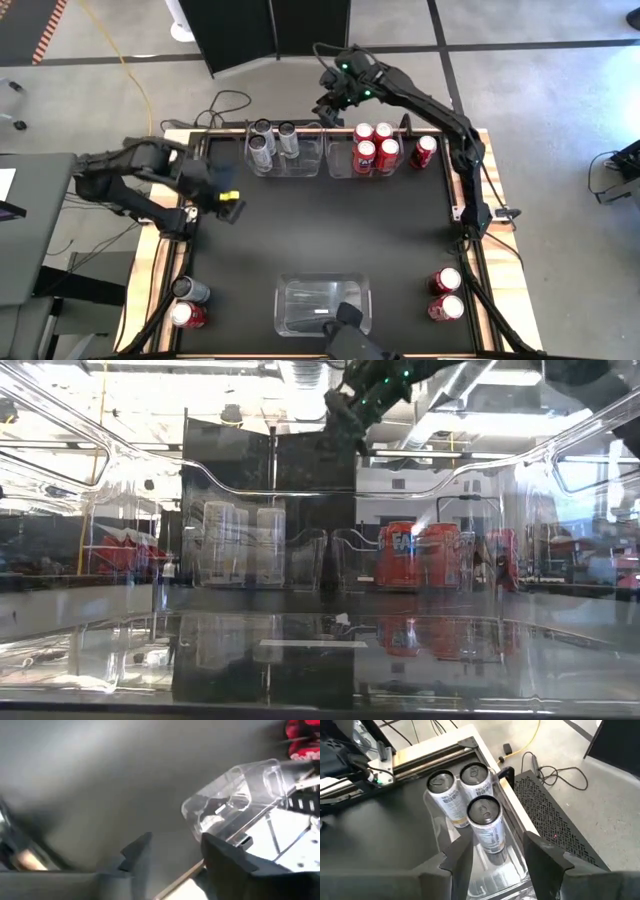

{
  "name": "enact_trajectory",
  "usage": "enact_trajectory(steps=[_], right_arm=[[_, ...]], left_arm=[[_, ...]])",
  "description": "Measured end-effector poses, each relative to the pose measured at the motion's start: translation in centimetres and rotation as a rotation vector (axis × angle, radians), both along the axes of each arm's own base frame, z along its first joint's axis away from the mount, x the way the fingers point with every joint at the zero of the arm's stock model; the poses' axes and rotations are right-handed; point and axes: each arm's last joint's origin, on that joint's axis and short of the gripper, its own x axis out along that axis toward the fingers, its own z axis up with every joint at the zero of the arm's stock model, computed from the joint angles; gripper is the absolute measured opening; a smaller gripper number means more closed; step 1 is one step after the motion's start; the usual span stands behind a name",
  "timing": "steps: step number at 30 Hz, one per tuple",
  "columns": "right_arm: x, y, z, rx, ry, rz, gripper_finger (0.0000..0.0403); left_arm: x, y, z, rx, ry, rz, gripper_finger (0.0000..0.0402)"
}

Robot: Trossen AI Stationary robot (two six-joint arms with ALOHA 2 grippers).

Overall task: Sort soda cans
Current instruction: Put the white soda can into the top left transparent bin

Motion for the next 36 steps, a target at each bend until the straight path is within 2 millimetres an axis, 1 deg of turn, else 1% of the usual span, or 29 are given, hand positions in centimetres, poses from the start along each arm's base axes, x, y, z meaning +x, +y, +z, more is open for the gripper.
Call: enact_trajectory(steps=[3, 6, 9, 12, 17, 20, 24, 28, 32, 36], right_arm=[[-0.2, 0.6, 0.4, 0.005, 0.007, 0.009, 0.0201], [0.0, 1.1, 0.1, 0.029, 0.034, 0.018, 0.0208], [0.5, 1.9, -0.4, 0.045, 0.066, 0.043, 0.0214], [1.1, 3.0, -0.6, 0.031, 0.078, 0.085, 0.0218], [1.9, 4.2, -0.9, 0.016, 0.082, 0.130, 0.0220], [2.1, 4.7, -1.2, 0.022, 0.095, 0.144, 0.0220], [2.2, 5.0, -2.5, 0.055, 0.148, 0.152, 0.0220], [2.4, 5.3, -3.9, 0.084, 0.189, 0.157, 0.0220], [2.5, 5.6, -5.4, 0.112, 0.231, 0.163, 0.0220], [2.6, 5.9, -5.8, 0.131, 0.233, 0.179, 0.0220]], left_arm=[[0.1, -1.7, -1.3, -0.056, 0.070, 0.040, 0.0228], [-0.1, -3.5, -2.8, -0.111, 0.158, 0.048, 0.0265], [-0.4, -5.0, -4.5, -0.155, 0.256, 0.062, 0.0292], [-0.9, -6.3, -5.8, -0.176, 0.341, 0.096, 0.0309], [-2.0, -8.2, -6.7, -0.188, 0.411, 0.121, 0.0323], [-3.1, -9.6, -7.5, -0.170, 0.454, 0.129, 0.0327], [-4.5, -11.4, -8.8, -0.146, 0.499, 0.119, 0.0334], [-5.3, -13.0, -9.8, -0.161, 0.489, 0.077, 0.0334], [-6.1, -14.1, -10.8, -0.162, 0.481, 0.060, 0.0334], [-7.0, -14.4, -12.0, -0.121, 0.516, 0.082, 0.0334]])
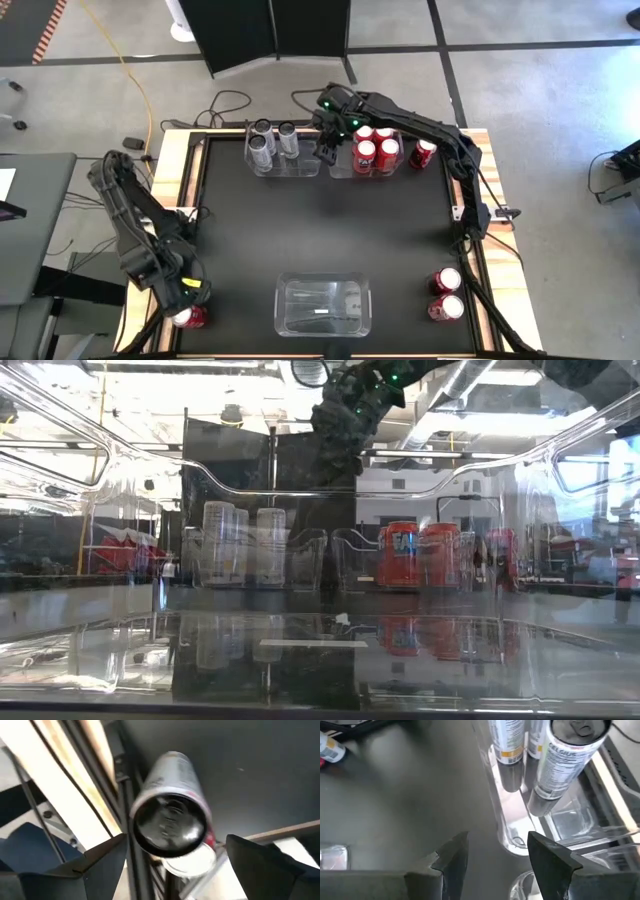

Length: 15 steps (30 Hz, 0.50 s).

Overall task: Sort soda cans
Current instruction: Put the white soda can into the top left transparent bin

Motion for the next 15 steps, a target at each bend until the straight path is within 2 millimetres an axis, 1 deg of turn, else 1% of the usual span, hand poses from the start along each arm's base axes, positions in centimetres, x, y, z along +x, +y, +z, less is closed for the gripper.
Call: enact_trajectory(steps=[5, 12, 15], right_arm=[[0.2, 0.4, -0.1, 0.004, -0.005, 0.009, 0.0220], [0.2, 0.4, -0.1, 0.014, -0.001, 0.000, 0.0220], [0.1, 0.4, -0.2, 0.025, 0.006, 0.004, 0.0220]], left_arm=[[-0.3, 0.1, -1.7, 0.040, 0.021, -0.014, 0.0334], [0.2, -0.6, -4.2, -0.014, -0.041, -0.052, 0.0334], [0.4, -0.6, -4.6, -0.011, -0.053, -0.056, 0.0330]])
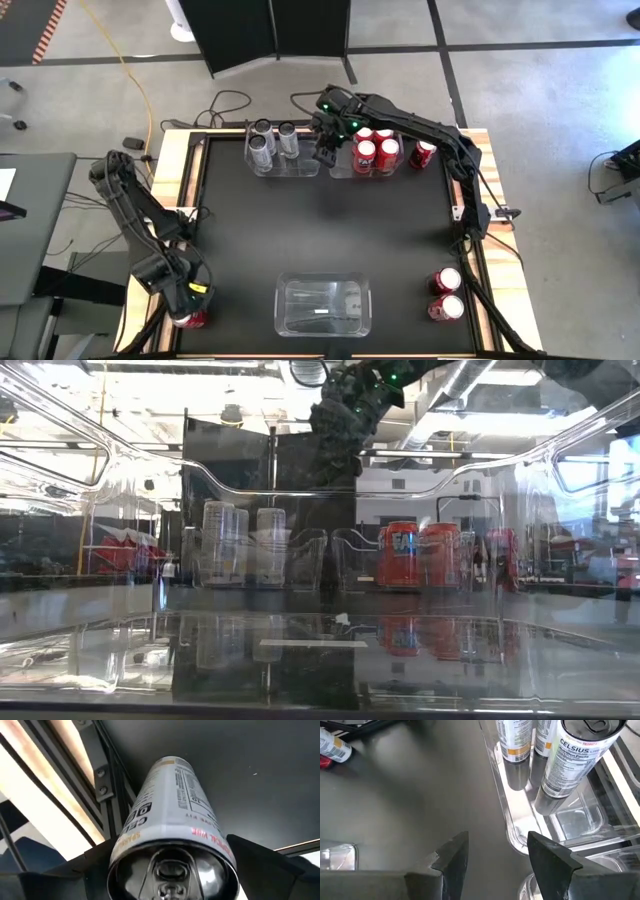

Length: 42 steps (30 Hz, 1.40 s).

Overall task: Sort soda cans
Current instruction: Put the white soda can into the top left transparent bin

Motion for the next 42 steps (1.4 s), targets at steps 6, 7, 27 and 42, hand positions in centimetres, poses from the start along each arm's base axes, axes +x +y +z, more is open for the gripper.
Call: enact_trajectory(steps=[6, 7, 27, 42], right_arm=[[-0.2, 0.2, -0.2, 0.028, 0.023, 0.009, 0.0219], [-0.3, 0.2, -0.2, 0.033, 0.031, 0.008, 0.0219], [-6.3, 2.8, 6.6, 0.032, 0.025, -0.008, 0.0219], [-9.0, 5.5, 9.9, -0.013, 0.018, -0.149, 0.0219]], left_arm=[[0.9, 0.8, 0.0, 0.028, -0.016, 0.010, 0.0257], [1.1, 1.0, 0.0, 0.026, -0.016, 0.007, 0.0245], [7.7, 13.6, 7.8, 0.155, -0.206, -0.240, 0.0244], [10.9, 26.3, 11.8, 0.452, -0.297, -0.324, 0.0244]])
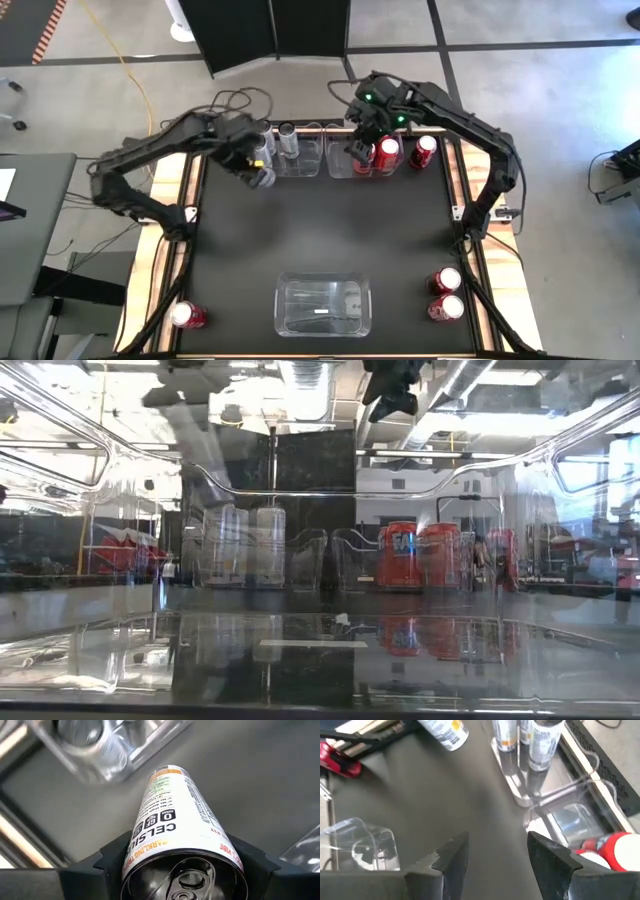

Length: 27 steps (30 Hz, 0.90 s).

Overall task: Sort soda cans
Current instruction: Put the white soda can into the top left transparent bin

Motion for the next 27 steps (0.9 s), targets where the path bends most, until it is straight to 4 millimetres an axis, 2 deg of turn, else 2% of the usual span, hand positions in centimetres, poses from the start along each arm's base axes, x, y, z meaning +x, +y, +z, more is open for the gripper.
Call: enact_trajectory(steps=[6, 12, 16, 21, 27], right_arm=[[-0.1, 1.1, -0.3, -0.004, 0.066, -0.021, 0.0219], [0.2, 1.7, -1.4, 0.008, 0.117, -0.056, 0.0219], [0.3, 1.8, -2.4, 0.028, 0.150, -0.072, 0.0219], [0.6, 1.9, -3.5, 0.041, 0.165, -0.077, 0.0219], [0.9, 1.8, -3.6, 0.042, 0.144, -0.088, 0.0219]], left_arm=[[4.1, 3.3, -0.4, 0.030, 0.114, -0.138, 0.0244], [6.7, 5.7, -0.2, 0.057, 0.143, -0.218, 0.0253], [7.4, 7.1, -0.6, 0.059, 0.178, -0.260, 0.0253], [8.0, 8.5, -2.0, 0.038, 0.231, -0.277, 0.0253], [8.9, 10.1, -4.0, 0.009, 0.282, -0.290, 0.0253]])
